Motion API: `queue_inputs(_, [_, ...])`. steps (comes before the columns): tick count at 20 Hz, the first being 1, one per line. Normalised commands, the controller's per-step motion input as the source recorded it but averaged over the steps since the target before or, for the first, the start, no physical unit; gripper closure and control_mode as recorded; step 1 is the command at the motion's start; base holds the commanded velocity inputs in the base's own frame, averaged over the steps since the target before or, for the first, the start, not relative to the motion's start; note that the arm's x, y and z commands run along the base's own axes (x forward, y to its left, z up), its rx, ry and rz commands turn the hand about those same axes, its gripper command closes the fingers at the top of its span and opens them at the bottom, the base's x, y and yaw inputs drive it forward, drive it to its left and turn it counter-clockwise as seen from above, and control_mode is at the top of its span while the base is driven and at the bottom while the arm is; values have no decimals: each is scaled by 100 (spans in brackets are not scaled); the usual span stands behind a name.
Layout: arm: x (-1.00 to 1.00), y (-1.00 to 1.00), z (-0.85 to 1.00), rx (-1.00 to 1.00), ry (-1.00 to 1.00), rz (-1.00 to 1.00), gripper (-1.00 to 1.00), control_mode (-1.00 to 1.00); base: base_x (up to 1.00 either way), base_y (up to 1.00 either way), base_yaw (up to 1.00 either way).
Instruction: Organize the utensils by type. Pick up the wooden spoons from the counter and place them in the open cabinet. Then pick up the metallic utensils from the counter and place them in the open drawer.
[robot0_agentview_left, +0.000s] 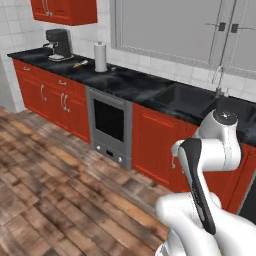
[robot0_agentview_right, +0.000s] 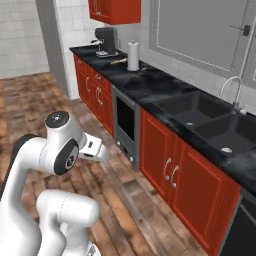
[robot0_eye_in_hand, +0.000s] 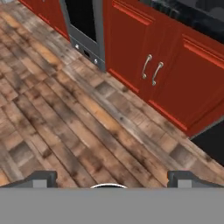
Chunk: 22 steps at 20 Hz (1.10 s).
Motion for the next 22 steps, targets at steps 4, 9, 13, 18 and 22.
queue_inputs(4, [0,0,0,0,0,0,-100,100,100,1,34])
queue_inputs(9, [0,0,0,0,0,0,-100,100,100,0,25])
queue_inputs(13, [0,0,0,0,0,0,-100,100,100,0,9])
queue_inputs(18, [0,0,0,0,0,0,-100,100,100,1,0])
queue_inputs(22, [0,0,0,0,0,0,-100,100,100,7,0])
